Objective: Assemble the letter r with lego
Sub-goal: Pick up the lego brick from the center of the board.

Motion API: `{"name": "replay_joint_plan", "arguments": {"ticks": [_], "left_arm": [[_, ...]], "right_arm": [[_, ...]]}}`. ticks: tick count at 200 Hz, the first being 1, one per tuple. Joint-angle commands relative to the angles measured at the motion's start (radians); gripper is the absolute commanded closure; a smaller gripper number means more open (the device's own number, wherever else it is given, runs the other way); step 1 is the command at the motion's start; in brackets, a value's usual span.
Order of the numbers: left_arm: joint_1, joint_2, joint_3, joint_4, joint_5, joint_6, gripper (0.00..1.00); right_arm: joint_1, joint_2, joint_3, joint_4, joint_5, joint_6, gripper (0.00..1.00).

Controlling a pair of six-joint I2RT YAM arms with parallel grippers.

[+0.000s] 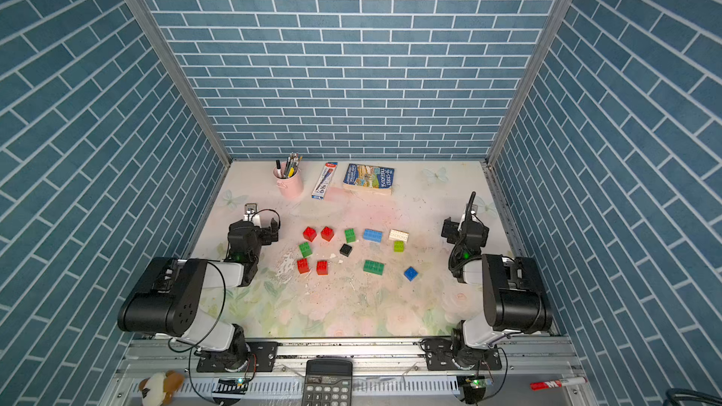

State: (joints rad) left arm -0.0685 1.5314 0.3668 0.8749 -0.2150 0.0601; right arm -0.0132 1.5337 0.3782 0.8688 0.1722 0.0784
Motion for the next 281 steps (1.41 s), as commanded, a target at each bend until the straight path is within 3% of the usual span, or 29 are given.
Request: {"name": "replay_joint_plan", "arguments": {"ticks": [1,215,234,281], "left_arm": [[0.008,-0.001,0.009,0.013,0.011,-0.005,0.00],[0.009,-0.002,0.009,0.013,0.014,-0.006,0.00],[0.009,-0.005,0.013,0.010,0.012,-0.001,0.00],[0.001,-0.158,0.075,-0.225,-0.013,0.000,0.00]], "right_arm": [[-0.001,0.007,0.001,0.022,0.006,-0.010,0.01],[0.001,0.004,0.000,0.028,0.012,-0.013,0.03],[0.009,-0.039,0.031,-0.066,0.038,-0.013,0.05],[0.045,-0.129,0.218,-0.501,0.150,0.042,0.20]]}}
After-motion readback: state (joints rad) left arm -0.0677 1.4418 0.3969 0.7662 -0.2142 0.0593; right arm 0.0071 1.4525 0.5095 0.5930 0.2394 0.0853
